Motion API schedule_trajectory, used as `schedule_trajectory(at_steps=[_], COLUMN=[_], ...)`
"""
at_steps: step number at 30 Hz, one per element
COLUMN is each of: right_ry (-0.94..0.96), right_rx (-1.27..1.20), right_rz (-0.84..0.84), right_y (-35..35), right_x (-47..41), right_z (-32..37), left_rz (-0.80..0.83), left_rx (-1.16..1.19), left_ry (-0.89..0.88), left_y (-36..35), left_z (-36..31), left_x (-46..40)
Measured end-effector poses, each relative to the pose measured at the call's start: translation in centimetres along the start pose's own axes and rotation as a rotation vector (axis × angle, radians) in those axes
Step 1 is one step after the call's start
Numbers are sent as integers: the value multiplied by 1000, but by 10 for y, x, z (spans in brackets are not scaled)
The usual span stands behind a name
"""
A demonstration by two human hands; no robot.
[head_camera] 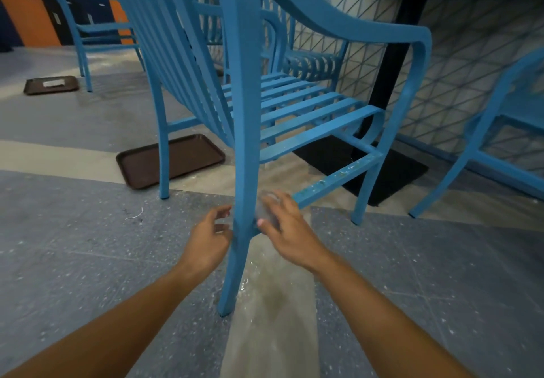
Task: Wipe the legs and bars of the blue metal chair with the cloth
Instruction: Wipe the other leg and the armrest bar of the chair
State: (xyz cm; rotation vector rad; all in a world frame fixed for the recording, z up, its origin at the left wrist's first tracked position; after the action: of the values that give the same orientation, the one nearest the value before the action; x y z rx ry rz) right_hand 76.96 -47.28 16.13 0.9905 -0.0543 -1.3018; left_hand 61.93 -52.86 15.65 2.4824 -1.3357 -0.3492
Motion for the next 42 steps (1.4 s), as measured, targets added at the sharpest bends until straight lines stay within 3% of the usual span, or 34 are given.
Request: schedule_trajectory(at_steps=[3,9,14,21,25,29,34,36,39,42], right_ry=[224,499,509,491,413,190,-330,-442,-396,-263], right_rx=[240,276,173,218,298,303,-41,-189,-254,-164], right_rz=[140,8,-131,-367,-382,-359,-548,-647,-684,-517], right_y=[-5,-4,-5,11,24,43,82,95,104,93], right_x=[1,-9,-4,-6,-10,-9,3,2,-10,-26], right_z=[-14,-32,-42,-49,-57,-72,-95,-99,-94,-89], left_rz=[-20,3,72,98,102,110,117,112,109,100], left_rx=[-47,-73,-36,-111,-141,-157,-162,-157,-164,-174], left_ry=[-1,-8,-7,-59,-49,-37,-26,-25,-18,-6], left_y=[2,-2,-7,-11,-11,-9,-8,-8,-9,-10], left_z=[3,4,0,-16,-18,-19,-19,-19,-18,-16], left_x=[-3,0,7,17,18,18,17,17,16,14])
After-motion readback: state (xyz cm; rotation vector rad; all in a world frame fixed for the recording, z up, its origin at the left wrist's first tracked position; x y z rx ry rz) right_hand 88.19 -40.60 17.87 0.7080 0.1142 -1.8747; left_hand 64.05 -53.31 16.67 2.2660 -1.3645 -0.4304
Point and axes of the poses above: each hand's wrist, its own x-axis away from the middle knuckle, its own y-axis out of the back of the hand, z = x × y, the point moved 3 cm from there along -x, towards the middle knuckle, and after that the axes turned 15 degrees about -z, right-handed, at the moved point
